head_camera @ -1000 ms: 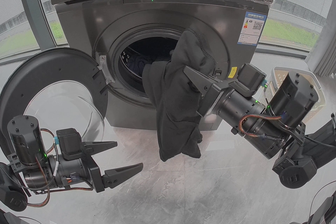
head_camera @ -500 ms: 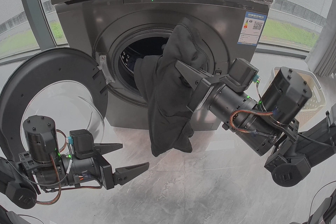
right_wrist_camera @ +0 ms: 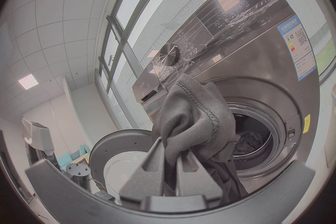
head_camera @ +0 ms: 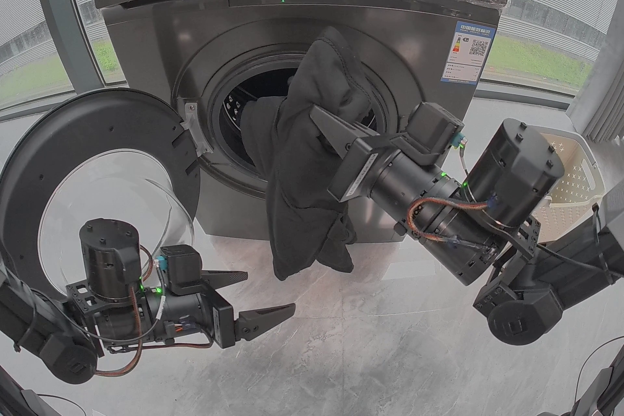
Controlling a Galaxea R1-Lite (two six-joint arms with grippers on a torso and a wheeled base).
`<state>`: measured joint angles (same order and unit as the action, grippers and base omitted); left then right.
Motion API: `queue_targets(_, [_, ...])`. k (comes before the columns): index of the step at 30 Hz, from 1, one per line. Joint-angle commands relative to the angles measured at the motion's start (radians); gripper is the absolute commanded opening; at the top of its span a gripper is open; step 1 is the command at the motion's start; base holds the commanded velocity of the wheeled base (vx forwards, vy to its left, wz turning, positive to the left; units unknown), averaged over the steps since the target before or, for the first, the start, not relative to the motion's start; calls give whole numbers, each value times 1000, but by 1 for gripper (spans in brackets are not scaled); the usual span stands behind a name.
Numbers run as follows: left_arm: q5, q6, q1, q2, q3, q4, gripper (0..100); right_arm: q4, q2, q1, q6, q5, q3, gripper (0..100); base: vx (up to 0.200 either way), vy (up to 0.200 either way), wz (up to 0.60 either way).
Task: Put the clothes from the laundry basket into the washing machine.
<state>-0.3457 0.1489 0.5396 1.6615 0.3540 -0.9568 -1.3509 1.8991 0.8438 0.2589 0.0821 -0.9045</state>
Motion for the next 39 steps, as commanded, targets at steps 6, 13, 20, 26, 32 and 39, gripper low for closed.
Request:
queue_targets(6, [-7,3,-1,228,71,-146,100,-2,14,12,0,2,-8,0,0,0,0])
queue_targets(13, [-12,4,-10,288,132,-174,100,-11,12,18,0,2,-1,0,0,0,0])
queue_targets(20, [-9,8,-6,305,169,-192,100,-19,14,27,0,5,1,0,0,0,0])
queue_targets(26, [5,12,-4,317,186,-227,100,-19,12,31,0,7,1,0,0,0,0])
queue_targets(32, [7,9,-3,308,157,-264,0,-16,14,31,0,7,1,0,0,0,0])
queue_targets(39, [8,1,3,235,69,-349,0,-11,21,12,0,7,1,0,0,0,0])
